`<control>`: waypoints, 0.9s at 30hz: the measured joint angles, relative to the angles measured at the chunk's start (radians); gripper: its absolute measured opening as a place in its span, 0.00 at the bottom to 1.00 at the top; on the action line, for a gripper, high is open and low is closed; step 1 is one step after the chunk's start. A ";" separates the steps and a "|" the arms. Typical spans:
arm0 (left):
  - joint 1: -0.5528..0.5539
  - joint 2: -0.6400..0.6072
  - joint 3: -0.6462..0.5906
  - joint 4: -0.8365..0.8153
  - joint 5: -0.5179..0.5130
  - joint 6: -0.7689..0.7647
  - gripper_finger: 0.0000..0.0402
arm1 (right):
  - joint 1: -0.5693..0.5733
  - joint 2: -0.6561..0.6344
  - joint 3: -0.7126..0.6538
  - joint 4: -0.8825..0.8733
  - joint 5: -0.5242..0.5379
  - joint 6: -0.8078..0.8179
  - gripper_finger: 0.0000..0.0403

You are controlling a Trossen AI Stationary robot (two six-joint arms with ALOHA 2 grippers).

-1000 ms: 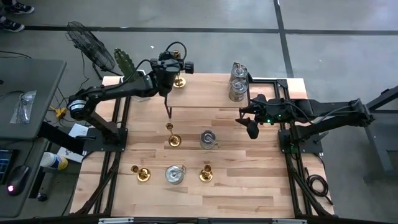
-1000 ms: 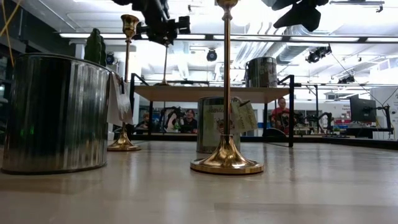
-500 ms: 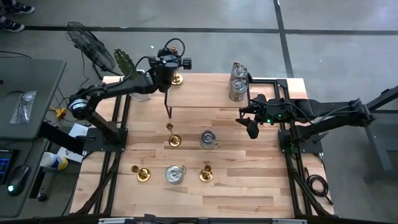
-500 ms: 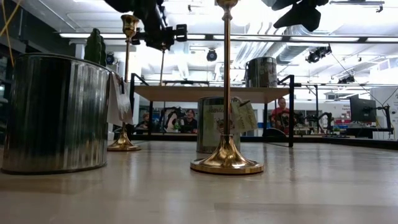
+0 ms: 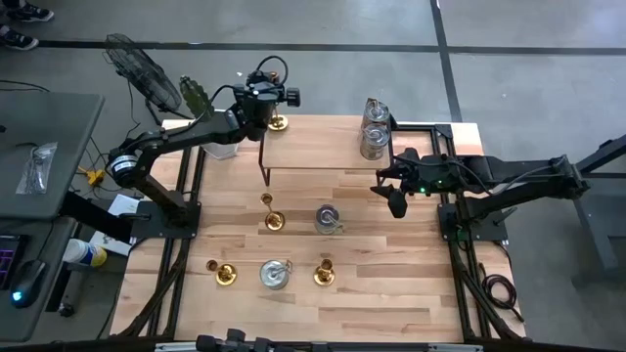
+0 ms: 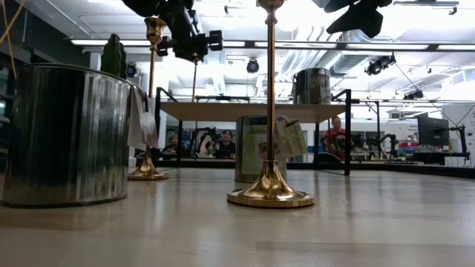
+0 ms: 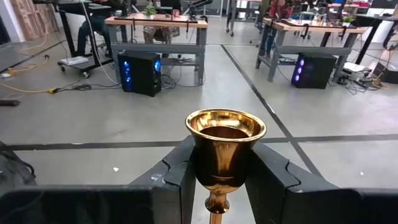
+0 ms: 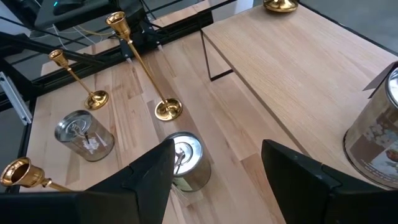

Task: Pick & Place candle stick holders
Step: Put the gold candle holder on the shelf

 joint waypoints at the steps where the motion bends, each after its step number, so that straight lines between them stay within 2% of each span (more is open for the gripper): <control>1: 0.000 0.000 0.000 -0.003 -0.001 0.000 0.26 | -0.001 0.000 0.000 0.000 0.000 0.000 0.58; 27: -0.017 0.027 0.004 -0.019 -0.002 -0.006 0.26 | -0.008 0.000 0.000 -0.009 -0.003 0.002 0.58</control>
